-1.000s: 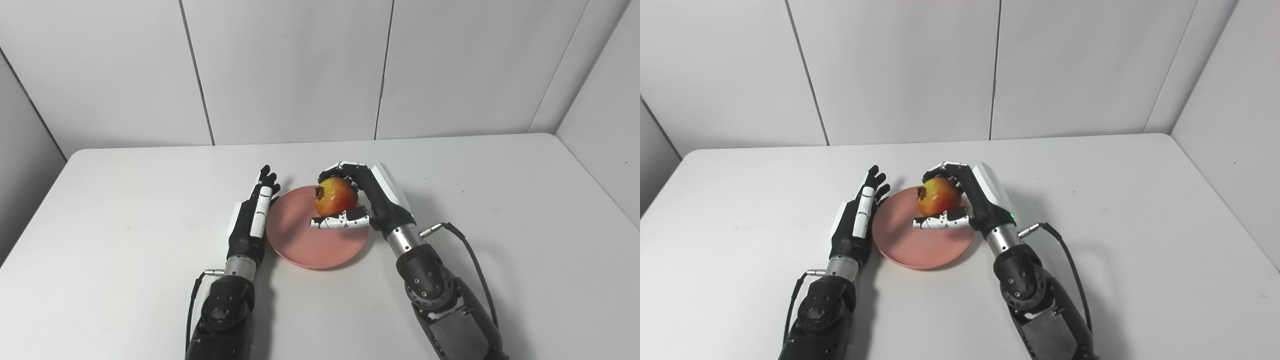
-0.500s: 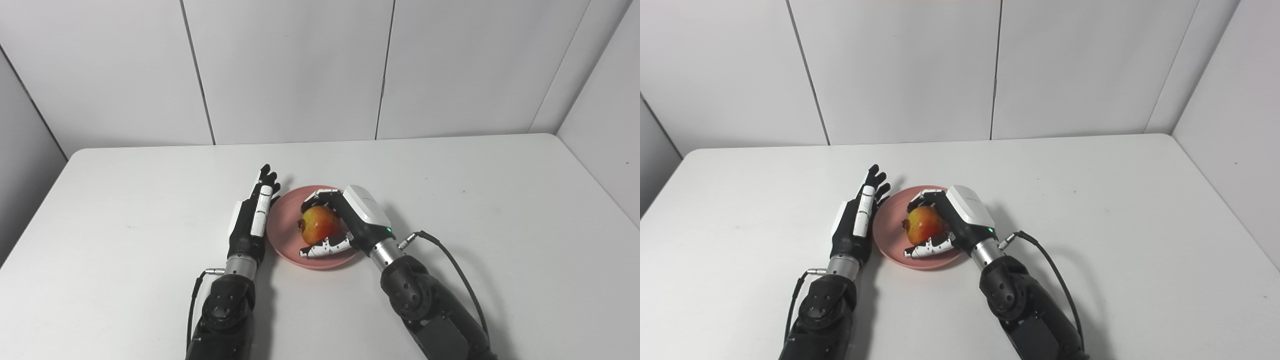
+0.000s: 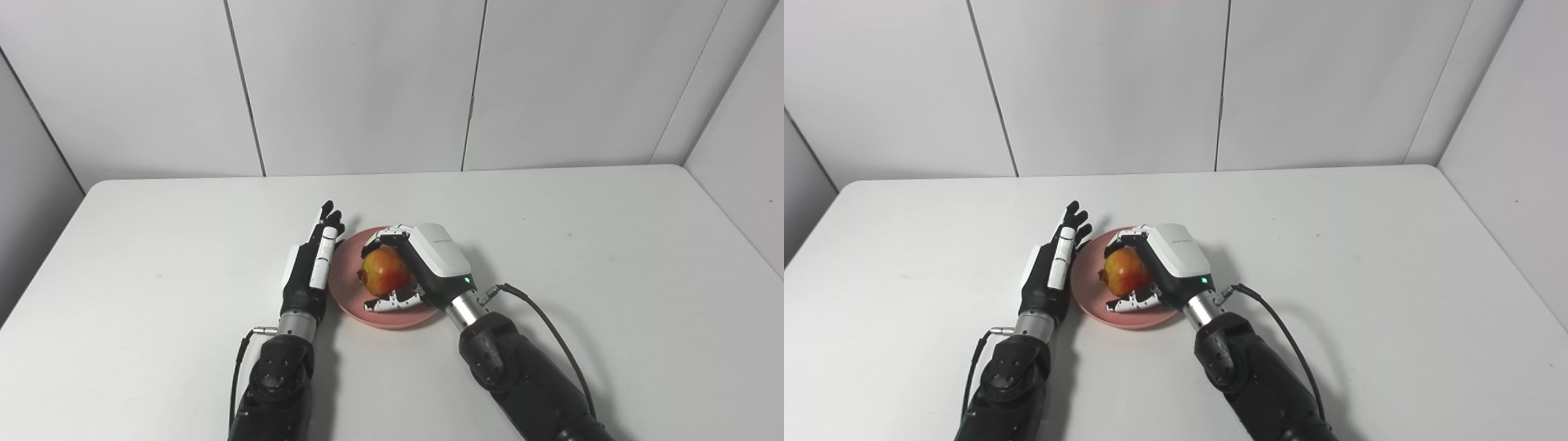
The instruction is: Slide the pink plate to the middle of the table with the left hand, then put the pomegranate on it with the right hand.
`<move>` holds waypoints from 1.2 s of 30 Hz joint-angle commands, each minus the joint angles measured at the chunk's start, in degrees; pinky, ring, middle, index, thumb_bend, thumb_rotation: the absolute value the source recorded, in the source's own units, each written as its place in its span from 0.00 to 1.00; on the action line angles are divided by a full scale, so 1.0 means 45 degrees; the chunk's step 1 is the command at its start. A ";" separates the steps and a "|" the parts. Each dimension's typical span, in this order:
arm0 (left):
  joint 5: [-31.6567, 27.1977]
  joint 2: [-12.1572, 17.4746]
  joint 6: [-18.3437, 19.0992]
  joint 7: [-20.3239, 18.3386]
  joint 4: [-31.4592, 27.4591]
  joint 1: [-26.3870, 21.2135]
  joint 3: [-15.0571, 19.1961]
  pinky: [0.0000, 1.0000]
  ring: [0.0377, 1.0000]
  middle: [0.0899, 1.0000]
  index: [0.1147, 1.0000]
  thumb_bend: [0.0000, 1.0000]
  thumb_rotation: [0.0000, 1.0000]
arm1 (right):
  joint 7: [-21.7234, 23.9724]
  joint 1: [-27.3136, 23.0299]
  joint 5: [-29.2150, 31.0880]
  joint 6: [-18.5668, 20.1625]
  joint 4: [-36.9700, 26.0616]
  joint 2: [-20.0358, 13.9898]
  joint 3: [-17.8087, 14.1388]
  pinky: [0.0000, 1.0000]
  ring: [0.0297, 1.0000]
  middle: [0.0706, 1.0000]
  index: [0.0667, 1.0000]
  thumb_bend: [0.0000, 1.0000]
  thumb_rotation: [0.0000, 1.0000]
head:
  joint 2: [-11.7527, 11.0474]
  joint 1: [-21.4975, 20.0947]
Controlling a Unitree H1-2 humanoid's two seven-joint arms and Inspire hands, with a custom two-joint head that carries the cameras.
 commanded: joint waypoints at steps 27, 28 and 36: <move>-0.0136 0.0020 -0.0486 -0.0213 -0.0055 -0.0502 0.0089 0.92 0.95 0.98 0.97 0.57 1.00 | 0.1097 0.0629 0.1555 -0.0611 -0.3081 -0.0541 -0.1088 1.00 1.00 1.00 0.98 0.62 0.71 | -0.0045 -0.0159; -0.0127 0.0039 -0.0503 -0.0214 -0.0047 -0.0503 0.0090 0.92 0.95 0.98 0.97 0.58 1.00 | 0.1134 0.0688 0.1644 -0.0647 -0.3213 -0.0590 -0.1147 1.00 1.00 1.00 0.99 0.62 0.72 | -0.0043 -0.0174; -0.0323 0.0180 -0.0538 -0.0435 -0.0031 -0.0482 0.0175 0.93 0.96 0.99 0.99 0.60 1.00 | 0.2020 0.1460 0.3651 -0.0208 -0.4139 -0.0726 -0.2307 1.00 1.00 1.00 1.00 0.68 0.85 | -0.0124 -0.0202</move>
